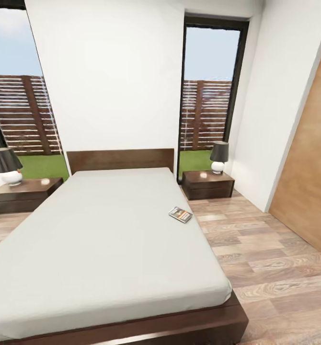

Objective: In the bedroom, move the book from the bed onto either nightstand, and place the two sandals side by side next to the bed.

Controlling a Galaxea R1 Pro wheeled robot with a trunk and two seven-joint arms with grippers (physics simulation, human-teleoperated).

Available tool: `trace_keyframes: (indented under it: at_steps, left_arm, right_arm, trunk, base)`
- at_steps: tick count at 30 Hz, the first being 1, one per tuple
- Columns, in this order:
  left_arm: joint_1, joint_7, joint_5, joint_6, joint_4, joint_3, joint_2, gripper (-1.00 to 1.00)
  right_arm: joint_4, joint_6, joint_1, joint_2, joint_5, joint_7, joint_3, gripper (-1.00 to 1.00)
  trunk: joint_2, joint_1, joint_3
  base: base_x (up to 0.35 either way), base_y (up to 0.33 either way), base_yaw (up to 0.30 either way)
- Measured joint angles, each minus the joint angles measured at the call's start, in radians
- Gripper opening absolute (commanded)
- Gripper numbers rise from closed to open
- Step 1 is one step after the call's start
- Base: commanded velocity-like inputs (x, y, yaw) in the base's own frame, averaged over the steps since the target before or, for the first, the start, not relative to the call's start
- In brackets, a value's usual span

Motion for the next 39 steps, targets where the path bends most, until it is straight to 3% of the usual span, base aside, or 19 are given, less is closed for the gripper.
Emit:
trace_keyframes:
  at_steps: [17, 25, 31, 33, 34, 39]
  left_arm:
    - [-0.001, 0.003, -0.002, 0.000, -0.045, -0.002, 0.002, 1.00]
    - [-0.001, 0.008, -0.002, 0.000, -0.073, -0.001, 0.003, 1.00]
    - [-0.004, 0.010, -0.002, 0.011, -0.133, 0.000, -0.002, 1.00]
    - [-0.013, 0.010, -0.003, 0.024, -0.163, 0.000, -0.007, 1.00]
    - [-0.038, 0.010, -0.004, 0.073, -0.190, 0.000, -0.013, 1.00]
    - [-0.109, 0.011, -0.005, 0.191, -0.211, 0.000, -0.025, 1.00]
  right_arm:
    - [-0.003, -0.001, 0.000, 0.003, -0.037, -0.045, -0.002, 1.00]
    - [-0.051, 0.007, 0.000, 0.004, -0.045, -0.050, -0.004, 1.00]
    - [-0.107, 0.029, -0.001, 0.004, -0.094, -0.082, -0.003, 1.00]
    - [-0.154, 0.063, -0.002, 0.004, -0.114, -0.121, -0.002, 1.00]
    - [-0.226, 0.134, -0.004, 0.008, -0.126, -0.174, 0.000, 1.00]
    - [-0.350, 0.262, -0.018, 0.041, -0.132, -0.224, 0.001, 1.00]
  trunk:
    - [0.000, 0.000, 0.003]
    - [0.000, 0.000, 0.006]
    - [0.000, 0.000, 0.008]
    - [0.000, 0.000, 0.009]
    - [0.000, 0.000, 0.010]
    - [0.000, 0.000, 0.010]
  base:
    - [0.000, 0.000, -0.283]
    - [0.000, 0.000, -0.284]
    - [0.000, 0.000, -0.284]
    - [0.000, 0.000, -0.284]
    - [0.000, 0.000, -0.285]
    - [0.000, 0.000, -0.285]
